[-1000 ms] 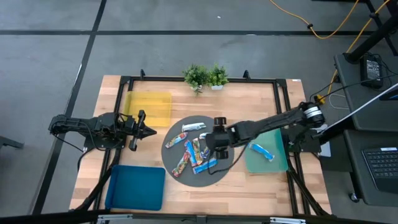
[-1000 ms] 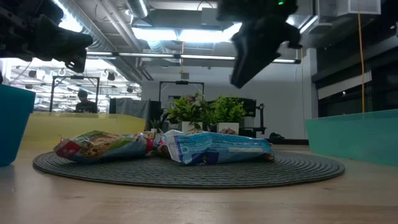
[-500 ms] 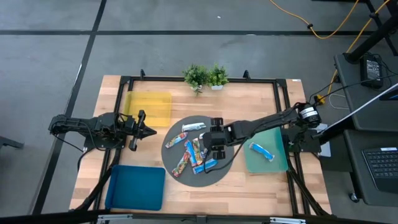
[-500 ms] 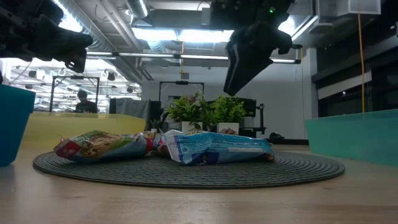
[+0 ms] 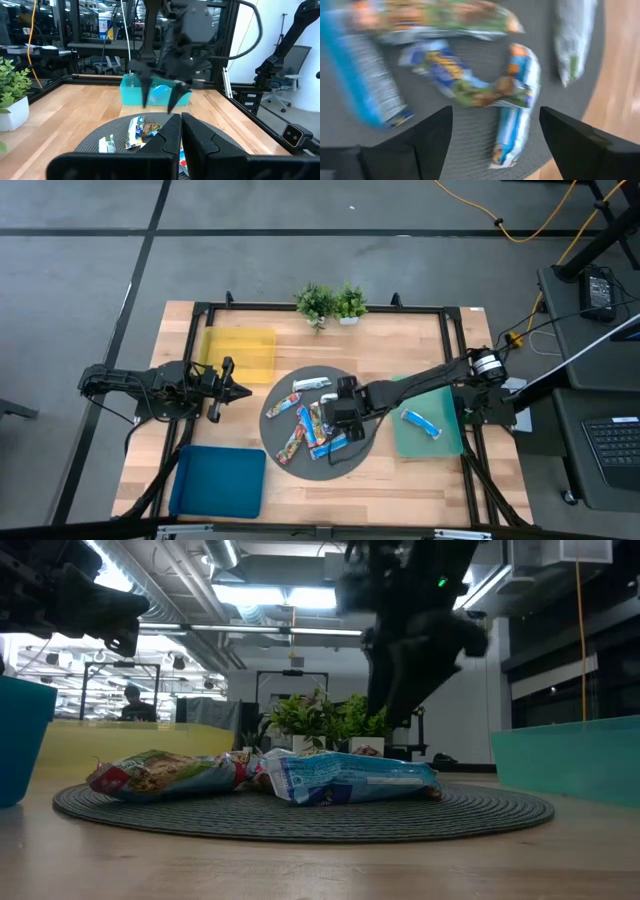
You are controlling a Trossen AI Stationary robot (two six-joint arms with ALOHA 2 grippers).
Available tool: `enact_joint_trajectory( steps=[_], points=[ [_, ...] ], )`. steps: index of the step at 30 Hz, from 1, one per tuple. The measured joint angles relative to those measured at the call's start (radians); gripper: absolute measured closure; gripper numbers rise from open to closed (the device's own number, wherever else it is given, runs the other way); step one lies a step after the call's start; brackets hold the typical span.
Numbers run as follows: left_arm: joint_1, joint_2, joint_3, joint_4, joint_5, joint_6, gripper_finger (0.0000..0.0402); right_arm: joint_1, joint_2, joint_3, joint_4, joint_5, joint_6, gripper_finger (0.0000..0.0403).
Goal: Pick and place Granola Bars by type
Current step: Put the yellow granola bar into the blue bin
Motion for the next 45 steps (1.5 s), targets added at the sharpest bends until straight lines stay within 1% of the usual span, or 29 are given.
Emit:
enact_joint_trajectory(
  steps=[3, 5, 8, 13, 20, 25, 32, 37, 41, 45],
  points=[
    [0.000, 0.000, 0.000, 0.000, -0.001, 0.000, 0.0395, -0.035, 0.024, 0.000, -0.002, 0.017, 0.065, 0.0112],
    [0.000, 0.000, 0.000, 0.001, -0.002, 0.000, 0.0395, -0.053, 0.031, 0.000, -0.005, 0.037, 0.081, 0.0116],
    [0.000, 0.000, 0.000, 0.000, -0.002, 0.000, 0.0393, -0.083, 0.043, 0.000, -0.026, 0.033, 0.092, 0.0118],
    [0.000, 0.000, 0.000, 0.000, -0.004, 0.000, 0.0395, -0.133, 0.051, 0.000, -0.064, -0.032, 0.099, 0.0118],
    [0.000, 0.000, 0.000, 0.000, -0.004, 0.000, 0.0393, -0.138, 0.051, -0.006, -0.062, -0.142, 0.101, 0.0118],
    [0.000, 0.000, 0.000, 0.000, -0.004, 0.000, 0.0395, -0.138, 0.051, -0.043, -0.056, -0.129, 0.105, 0.0118],
    [0.000, 0.000, 0.000, 0.000, -0.004, 0.000, 0.0394, -0.148, 0.049, -0.138, 0.036, -0.116, 0.102, 0.0118],
    [0.000, 0.000, 0.000, 0.000, -0.004, 0.000, 0.0395, -0.152, 0.047, -0.150, 0.082, -0.109, 0.104, 0.0121],
    [0.000, 0.000, 0.000, 0.000, -0.004, 0.000, 0.0393, -0.152, 0.049, -0.151, 0.105, -0.107, 0.112, 0.0147],
    [0.000, 0.000, 0.000, 0.000, -0.004, 0.000, 0.0395, -0.152, 0.050, -0.151, 0.106, -0.108, 0.130, 0.0198]
  ],
)
